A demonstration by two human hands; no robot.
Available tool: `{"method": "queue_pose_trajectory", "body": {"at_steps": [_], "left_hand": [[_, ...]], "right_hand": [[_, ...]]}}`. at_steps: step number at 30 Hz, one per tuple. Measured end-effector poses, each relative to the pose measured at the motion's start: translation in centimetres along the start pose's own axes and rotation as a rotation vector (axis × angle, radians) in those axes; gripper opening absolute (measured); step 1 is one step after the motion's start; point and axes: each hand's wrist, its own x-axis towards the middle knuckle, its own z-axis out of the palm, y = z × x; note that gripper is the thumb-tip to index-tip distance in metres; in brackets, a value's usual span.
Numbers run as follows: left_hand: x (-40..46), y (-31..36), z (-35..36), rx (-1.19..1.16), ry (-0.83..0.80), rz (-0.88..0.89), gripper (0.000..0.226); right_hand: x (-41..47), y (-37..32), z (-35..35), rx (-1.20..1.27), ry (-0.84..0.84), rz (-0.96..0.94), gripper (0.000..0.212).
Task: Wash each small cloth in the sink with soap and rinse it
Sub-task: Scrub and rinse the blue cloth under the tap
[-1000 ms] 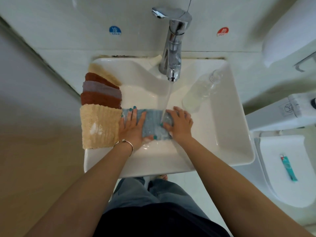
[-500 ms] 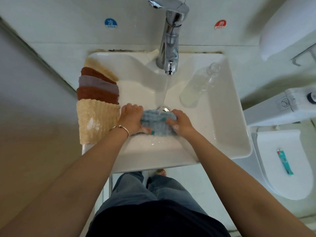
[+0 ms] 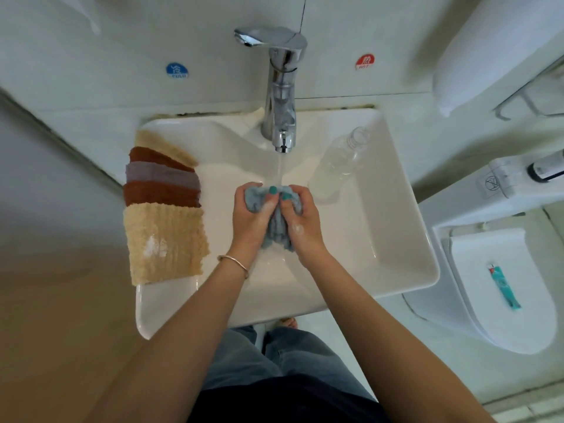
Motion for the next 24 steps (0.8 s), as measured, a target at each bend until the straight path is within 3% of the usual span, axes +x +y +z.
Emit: {"method": "queue_pose_trajectory", "body": {"at_steps": [3, 6, 9, 12, 15, 19, 22, 24], "left_hand": [[-0.5, 1.2, 2.3, -0.070, 0.133, 0.073, 0.021], [0.6, 1.8, 3.6, -0.099, 0.179, 0.136, 0.020], [1.2, 1.9, 4.1, -0.069, 0.140, 0.080, 0.023], [2.1, 2.1, 4.0, -0.025, 0.202, 0.205, 0.031], [2.8, 2.2, 3.8, -0.082, 0.191, 0.218, 0.039], [3.1, 2.4, 3.7, 0.015, 0.193, 0.238, 0.050], [2.6, 3.2, 4.5, 0.109, 0.150, 0.224, 0.051], [2.1, 3.5, 4.9, 0.113, 0.059, 0.175, 0.047]], "right_hand": [[0.4, -0.3, 1.6, 0.087, 0.112, -0.009, 0.027], [1.9, -1.0, 2.3, 0.082, 0.160, -0.042, 0.010], [3.1, -1.8, 2.4, -0.025, 0.158, -0.039, 0.025], [3.4, -2.2, 2.6, -0.075, 0.142, -0.070, 0.032], [3.4, -2.7, 2.8, -0.150, 0.150, -0.161, 0.035], [4.1, -3.9, 2.2, -0.340, 0.089, -0.019, 0.041], [3.8, -4.9, 1.2, -0.495, 0.088, -0.013, 0.042], [3.1, -4.7, 0.4, -0.306, 0.158, 0.017, 0.037]]}}
